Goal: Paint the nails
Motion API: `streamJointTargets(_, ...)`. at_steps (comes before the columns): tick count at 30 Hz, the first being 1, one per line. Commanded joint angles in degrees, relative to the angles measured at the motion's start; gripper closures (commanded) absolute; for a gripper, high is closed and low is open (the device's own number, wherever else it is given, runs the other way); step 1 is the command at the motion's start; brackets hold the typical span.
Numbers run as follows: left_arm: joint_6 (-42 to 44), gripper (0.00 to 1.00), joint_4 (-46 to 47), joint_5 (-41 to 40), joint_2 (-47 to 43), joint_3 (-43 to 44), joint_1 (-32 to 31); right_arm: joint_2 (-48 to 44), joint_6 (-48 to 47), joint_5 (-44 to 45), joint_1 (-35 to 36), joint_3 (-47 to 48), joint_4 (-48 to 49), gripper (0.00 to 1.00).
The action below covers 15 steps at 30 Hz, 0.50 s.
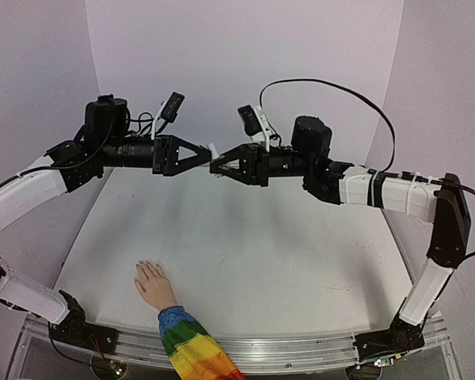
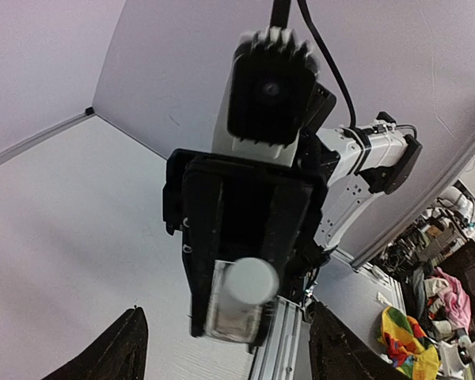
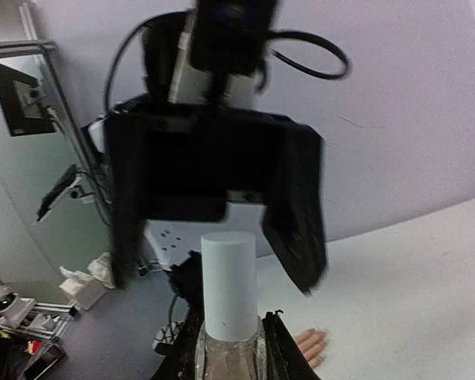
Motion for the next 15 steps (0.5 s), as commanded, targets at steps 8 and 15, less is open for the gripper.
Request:
streamJointTargets(8, -0.48, 0.45, 6.81, 11.17, 2.38, 4.49, -0.07, 3.2, 11.03, -12.1, 0.36, 5.48, 12.28, 1.0)
streamJointTargets(15, -0.41, 0.54, 7.58, 10.94, 2.28, 4.89, -0.16, 3.62, 11.71, -12.6, 0.36, 5.32, 13.31, 1.0)
